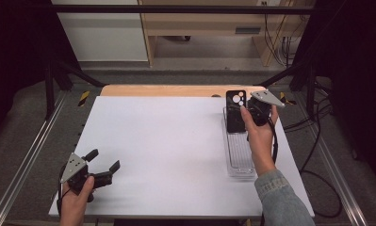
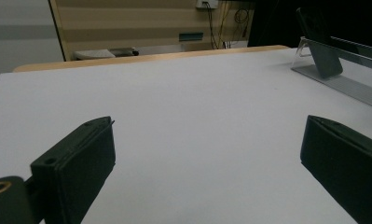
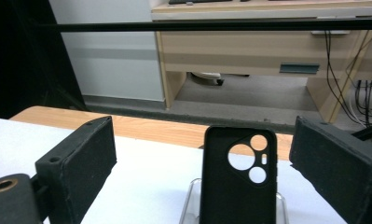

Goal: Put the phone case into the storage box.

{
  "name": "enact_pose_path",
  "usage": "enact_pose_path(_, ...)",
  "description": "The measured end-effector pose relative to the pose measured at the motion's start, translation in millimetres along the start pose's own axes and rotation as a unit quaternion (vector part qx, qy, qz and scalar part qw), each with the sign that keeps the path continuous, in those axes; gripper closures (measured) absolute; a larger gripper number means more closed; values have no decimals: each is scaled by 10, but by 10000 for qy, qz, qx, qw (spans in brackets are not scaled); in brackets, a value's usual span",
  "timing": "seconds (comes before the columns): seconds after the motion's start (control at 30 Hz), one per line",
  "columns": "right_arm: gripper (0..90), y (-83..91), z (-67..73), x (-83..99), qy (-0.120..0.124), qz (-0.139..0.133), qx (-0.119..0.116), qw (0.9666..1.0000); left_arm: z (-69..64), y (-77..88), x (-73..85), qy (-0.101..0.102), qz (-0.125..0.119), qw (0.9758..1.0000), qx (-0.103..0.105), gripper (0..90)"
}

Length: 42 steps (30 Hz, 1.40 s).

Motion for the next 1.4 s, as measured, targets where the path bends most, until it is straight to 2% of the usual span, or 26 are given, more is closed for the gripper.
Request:
enact_pose_path(0.47, 74, 149, 0, -51, -40, -135, -112, 9998, -2, 3, 0, -19, 5, 10000, 3, 32)
enact_pose_path(0.87, 72, 322, -89, -87, -79, -213, -115, 9997, 9, 7, 3, -6, 3, 10000, -23, 32)
enact_pose_path(1.17, 70, 422, -179, -78, -3, -295, -59, 9995, 5, -2, 6, -12, 25, 10000, 1, 29)
enact_pose_path(1.4, 63, 484, -260, -54, -91, -351, -67, 9993, 6, 1, 6, -51, 36, 10000, -18, 30)
Point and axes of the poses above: each handheld gripper's, and its own axes: y roughly backward along the jaws, x roughly out of its underside, z roughly to its left, the point moved 1 cm from there along -y, roughly forward along the jaws, and after that the axes turned 2 degrees about z, right-handed, at the moved point
